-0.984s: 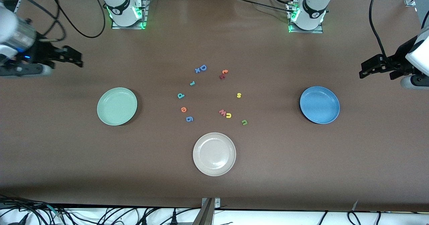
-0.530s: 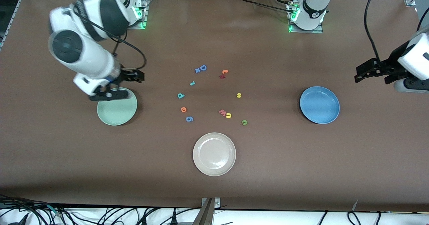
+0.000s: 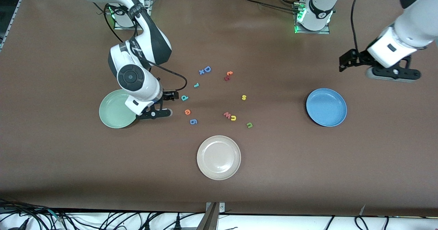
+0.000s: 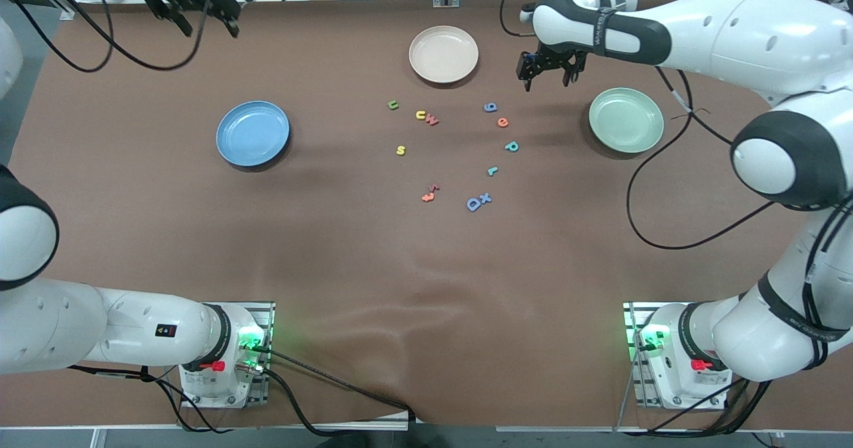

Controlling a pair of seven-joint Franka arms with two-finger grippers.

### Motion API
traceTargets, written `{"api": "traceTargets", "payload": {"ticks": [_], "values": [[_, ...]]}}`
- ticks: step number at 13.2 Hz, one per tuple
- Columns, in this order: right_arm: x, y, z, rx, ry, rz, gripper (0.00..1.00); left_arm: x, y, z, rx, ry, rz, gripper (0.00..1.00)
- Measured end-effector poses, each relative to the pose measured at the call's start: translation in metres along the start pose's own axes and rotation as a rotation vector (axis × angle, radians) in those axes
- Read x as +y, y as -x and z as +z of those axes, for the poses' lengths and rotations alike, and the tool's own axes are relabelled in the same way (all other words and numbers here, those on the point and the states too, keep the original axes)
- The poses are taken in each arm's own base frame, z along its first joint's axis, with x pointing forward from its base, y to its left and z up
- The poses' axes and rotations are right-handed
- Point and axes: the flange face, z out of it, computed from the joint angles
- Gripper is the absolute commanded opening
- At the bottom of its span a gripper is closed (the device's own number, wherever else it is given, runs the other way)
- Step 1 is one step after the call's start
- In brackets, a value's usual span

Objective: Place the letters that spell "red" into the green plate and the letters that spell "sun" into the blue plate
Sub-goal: 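Grasp the orange letter e with the right gripper while the left gripper reaches the letters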

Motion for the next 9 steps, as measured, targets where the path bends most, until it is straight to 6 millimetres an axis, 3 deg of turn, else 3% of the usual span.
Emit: {"api": "traceTargets", "payload": {"ticks": [2, 4, 5, 7, 9], "values": [[-0.009, -0.01, 0.009, 0.004, -0.002, -0.008, 0.99, 0.029, 0.007, 0.027, -0.055, -0.012, 0.056, 1.0], [-0.037, -0.012, 0.028, 0.036, -0.01, -0.026, 0.99, 0.059, 0.016, 0.05, -0.104, -0.012, 0.107, 1.0], [-0.052, -0.011, 0.042, 0.051, -0.014, -0.013, 0.94, 0.071, 0.019, 0.06, -0.126, 0.02, 0.117, 1.0], [-0.08, -0.01, 0.074, 0.072, -0.021, 0.004, 0.88, 0.085, 0.021, 0.075, -0.15, 0.095, 0.111, 1.0], [-0.09, -0.012, 0.102, 0.08, -0.022, 0.007, 0.71, 0.085, 0.023, 0.101, -0.163, 0.112, 0.099, 1.0]]}}
